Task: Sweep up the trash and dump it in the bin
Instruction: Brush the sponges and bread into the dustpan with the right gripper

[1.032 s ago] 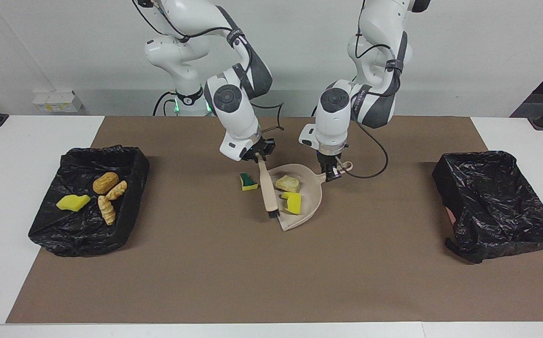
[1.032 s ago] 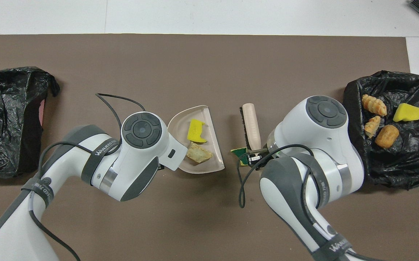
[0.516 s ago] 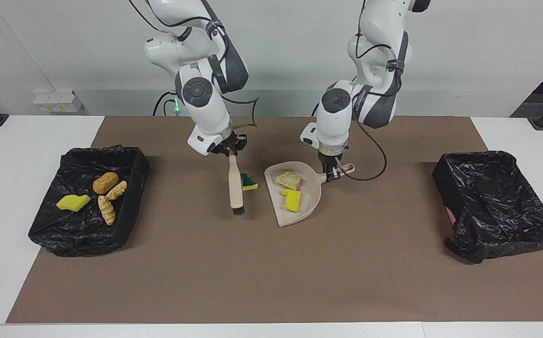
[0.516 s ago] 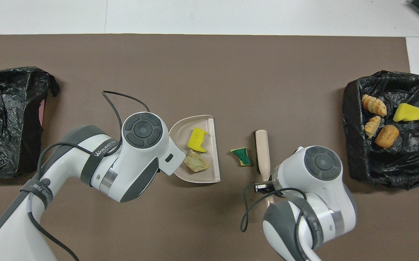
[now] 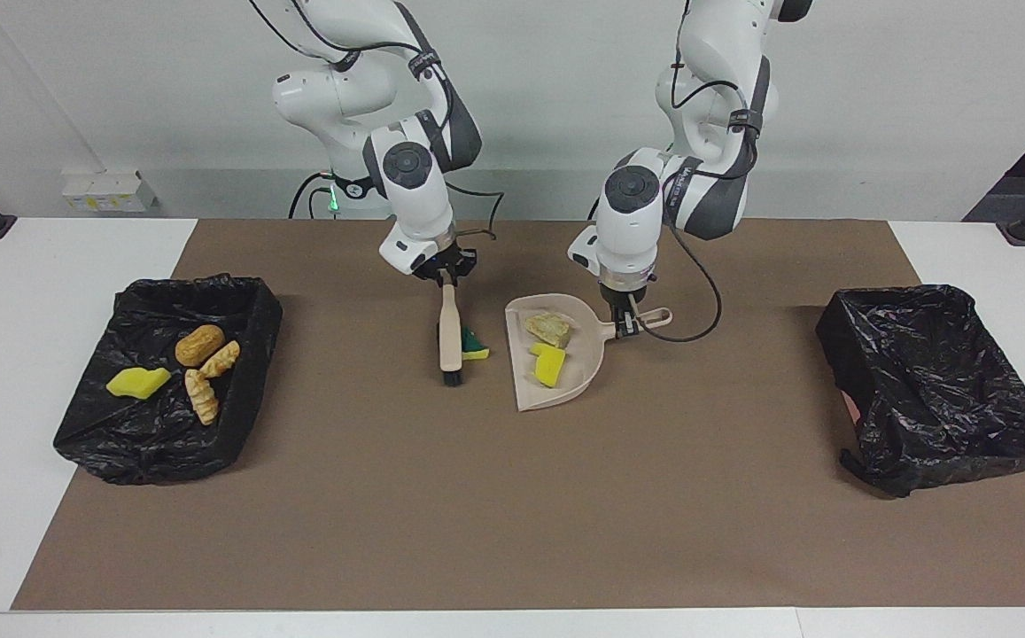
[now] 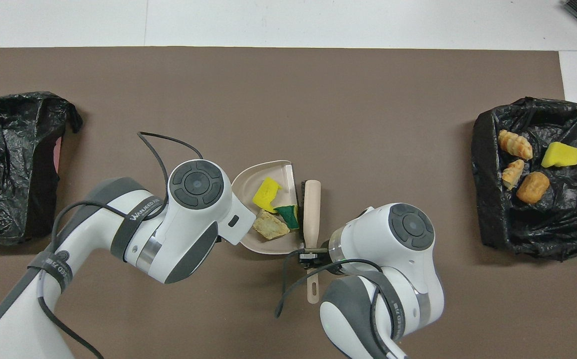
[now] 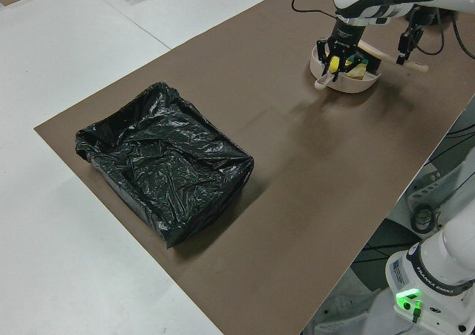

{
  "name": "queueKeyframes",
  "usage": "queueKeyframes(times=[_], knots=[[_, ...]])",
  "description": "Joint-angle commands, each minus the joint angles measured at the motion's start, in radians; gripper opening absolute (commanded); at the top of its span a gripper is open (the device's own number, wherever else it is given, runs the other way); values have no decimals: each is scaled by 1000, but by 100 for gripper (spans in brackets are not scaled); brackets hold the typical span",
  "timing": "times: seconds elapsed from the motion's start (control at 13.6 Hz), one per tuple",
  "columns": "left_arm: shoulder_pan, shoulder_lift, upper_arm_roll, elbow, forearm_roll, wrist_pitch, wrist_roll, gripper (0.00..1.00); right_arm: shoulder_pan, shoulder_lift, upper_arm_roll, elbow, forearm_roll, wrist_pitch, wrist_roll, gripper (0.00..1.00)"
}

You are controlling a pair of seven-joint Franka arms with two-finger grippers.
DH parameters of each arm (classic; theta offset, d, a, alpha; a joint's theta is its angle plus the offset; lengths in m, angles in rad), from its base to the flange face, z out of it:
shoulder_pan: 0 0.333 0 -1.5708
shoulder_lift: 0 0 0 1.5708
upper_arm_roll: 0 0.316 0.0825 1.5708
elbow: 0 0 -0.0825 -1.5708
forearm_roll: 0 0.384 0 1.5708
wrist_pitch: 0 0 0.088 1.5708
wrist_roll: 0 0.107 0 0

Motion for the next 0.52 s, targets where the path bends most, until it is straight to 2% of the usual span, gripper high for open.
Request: queueKeyframes(times=[0.0,0.22,0.44], knots=[[-1,-41,9,-56,-31,-4,-87,0,7,26,-1,36,91,7,-27,0],[16,-35,12,-42,-48,-14,-266,0,-19,20,-12,45,59,-16,-32,0],[24,-42,14,-42,-48,-23,-436,0,-81,11,-12,71,-135,-110,-24,0]])
